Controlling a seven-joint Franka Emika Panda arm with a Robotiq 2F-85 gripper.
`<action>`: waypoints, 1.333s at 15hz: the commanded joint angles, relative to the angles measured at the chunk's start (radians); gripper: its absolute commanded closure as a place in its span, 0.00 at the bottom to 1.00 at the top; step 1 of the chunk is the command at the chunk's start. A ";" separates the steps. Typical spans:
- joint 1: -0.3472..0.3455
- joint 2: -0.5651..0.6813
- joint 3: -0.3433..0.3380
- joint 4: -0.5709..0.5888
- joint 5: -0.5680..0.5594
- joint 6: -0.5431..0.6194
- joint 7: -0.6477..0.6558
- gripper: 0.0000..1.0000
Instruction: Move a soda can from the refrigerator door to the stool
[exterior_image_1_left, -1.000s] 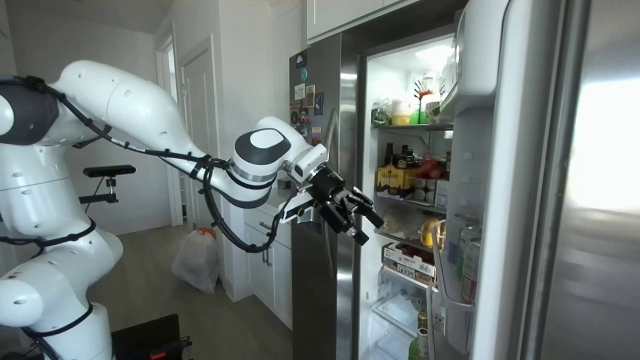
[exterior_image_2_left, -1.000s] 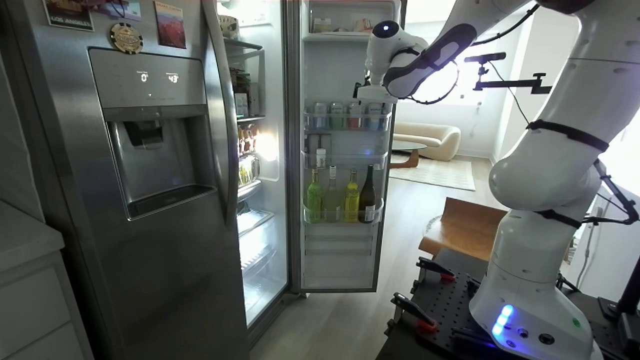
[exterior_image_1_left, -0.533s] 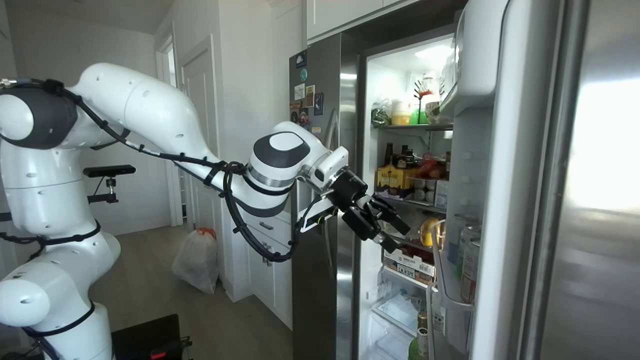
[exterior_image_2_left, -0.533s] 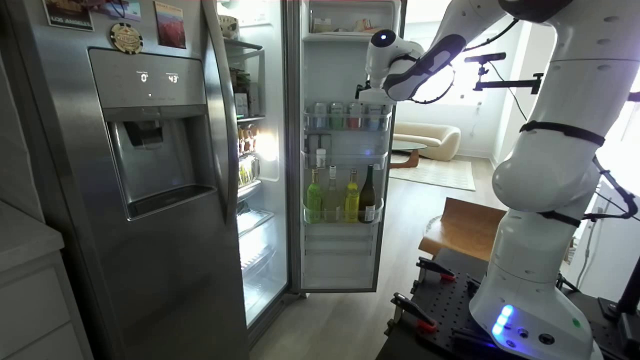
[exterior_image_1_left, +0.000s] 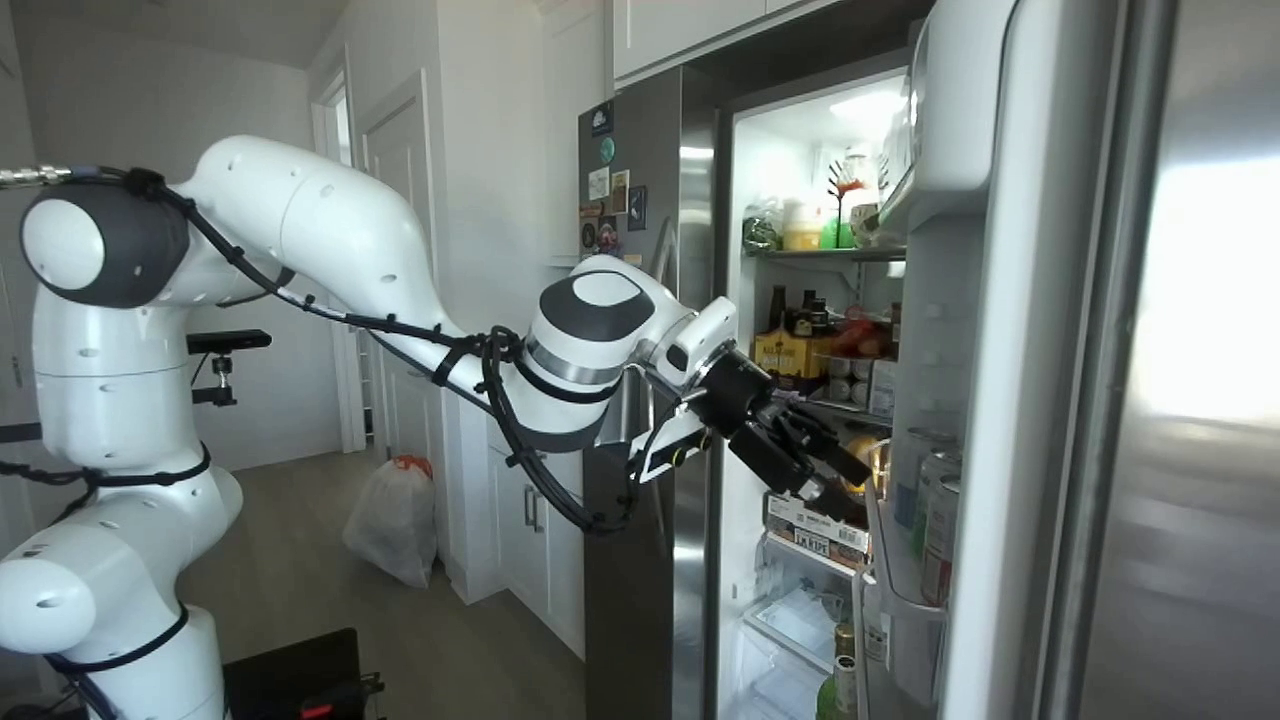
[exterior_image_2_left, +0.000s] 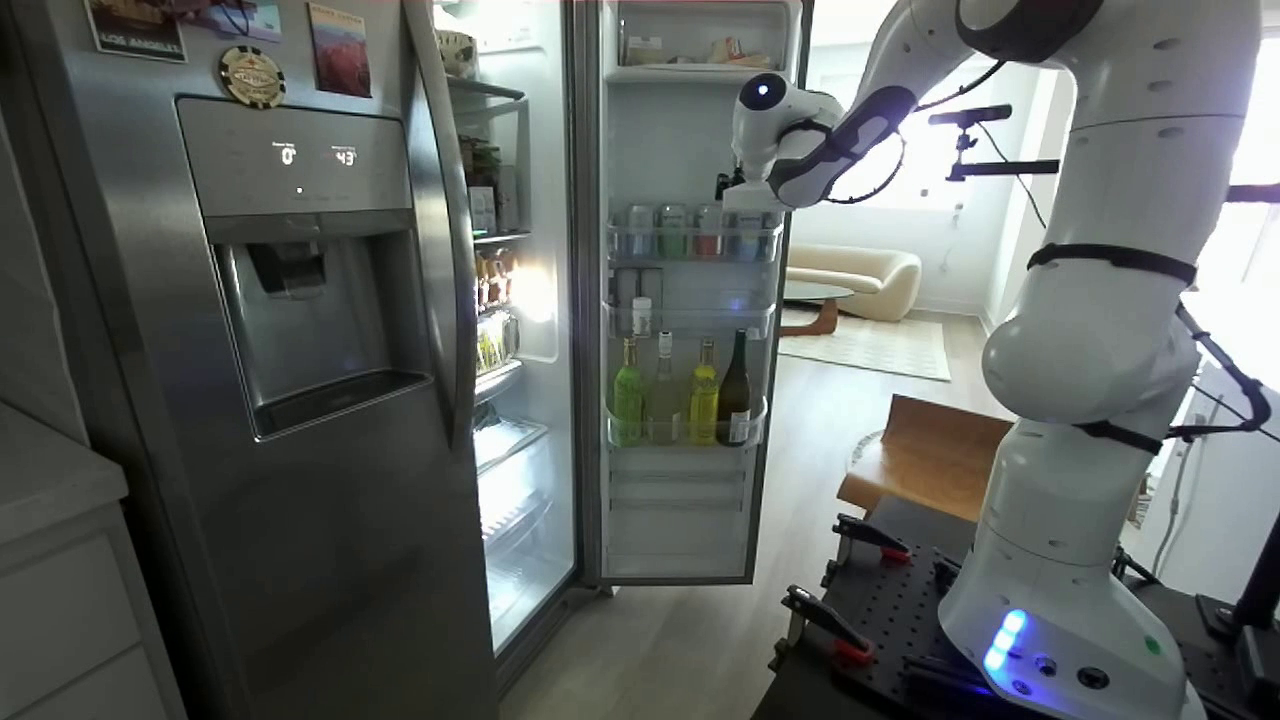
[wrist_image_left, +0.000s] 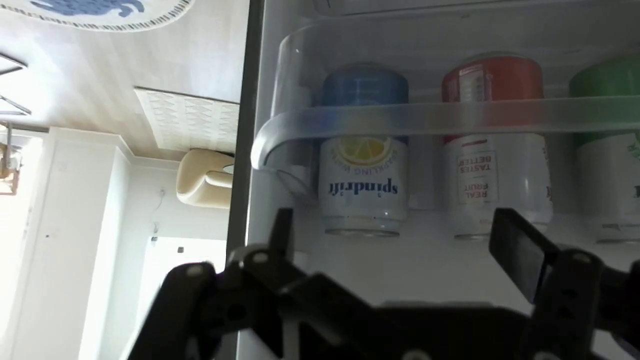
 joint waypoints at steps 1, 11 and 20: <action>-0.014 0.065 -0.019 0.084 -0.071 0.030 0.042 0.00; -0.026 0.245 -0.054 0.261 -0.091 0.040 0.074 0.00; -0.044 0.347 -0.062 0.382 -0.086 0.042 0.067 0.00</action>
